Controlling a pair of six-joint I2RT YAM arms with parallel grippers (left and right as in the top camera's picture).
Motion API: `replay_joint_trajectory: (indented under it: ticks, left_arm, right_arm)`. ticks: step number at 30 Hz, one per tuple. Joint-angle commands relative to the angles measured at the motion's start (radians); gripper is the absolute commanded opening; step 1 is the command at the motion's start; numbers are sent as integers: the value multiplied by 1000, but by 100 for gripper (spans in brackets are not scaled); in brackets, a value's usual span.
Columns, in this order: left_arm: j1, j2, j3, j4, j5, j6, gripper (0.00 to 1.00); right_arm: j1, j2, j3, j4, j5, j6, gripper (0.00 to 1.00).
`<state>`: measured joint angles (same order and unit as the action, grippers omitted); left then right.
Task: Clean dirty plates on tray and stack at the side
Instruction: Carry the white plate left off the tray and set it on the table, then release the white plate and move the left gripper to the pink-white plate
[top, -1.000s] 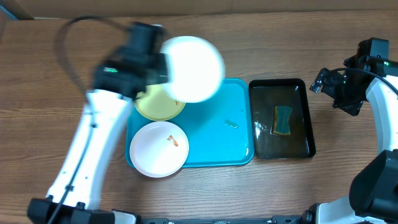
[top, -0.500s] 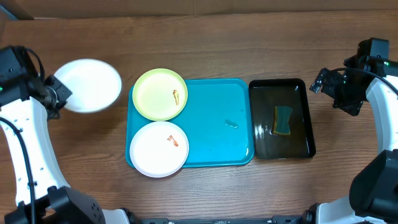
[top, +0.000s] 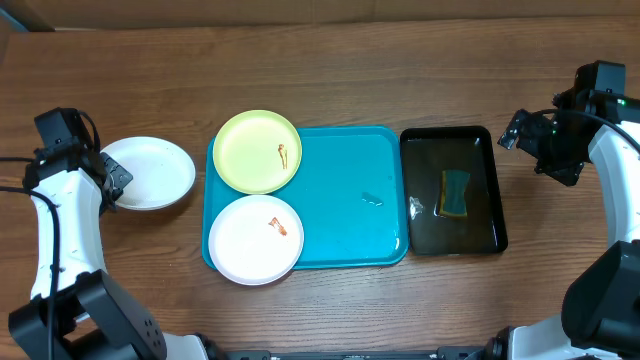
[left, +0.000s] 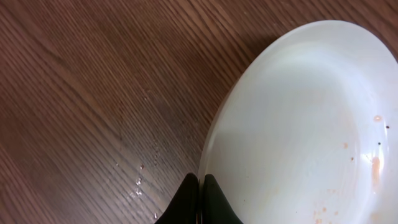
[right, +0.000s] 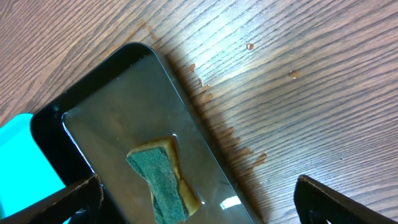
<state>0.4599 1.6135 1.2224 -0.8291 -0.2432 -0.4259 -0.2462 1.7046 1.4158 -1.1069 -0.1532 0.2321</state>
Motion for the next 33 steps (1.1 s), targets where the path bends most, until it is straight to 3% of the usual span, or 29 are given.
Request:
replay_joint_trajectory:
  ticks: [1, 8, 9, 12, 15, 23, 28, 33]
  left_arm:
    - [-2, 45, -10, 16, -42, -32, 4]
    - [-2, 158, -10, 45, -43, -32, 5]
    - [-2, 159, -10, 45, -36, -31, 14]
    - [-2, 155, 9, 27, 61, 37, 52]
    - [-2, 143, 89, -46, 225, 150, 70]
    - [-42, 27, 267, -278, 537, 272, 68]
    - [-164, -39, 266, -344, 494, 277, 55]
    - [-312, -32, 240, -499, 339, 235, 54]
  right_arm:
    - [1, -14, 19, 5, -5, 4, 100]
    - [1, -14, 19, 5, -5, 4, 100]
    - [1, -14, 19, 5, -5, 4, 100]
    - [1, -14, 19, 5, -5, 4, 100]
    - [1, -14, 19, 5, -5, 4, 100]
    - [1, -14, 19, 5, -5, 4, 100]
    - [1, -14, 19, 5, -5, 4, 100]
    - [1, -14, 19, 5, -5, 4, 100]
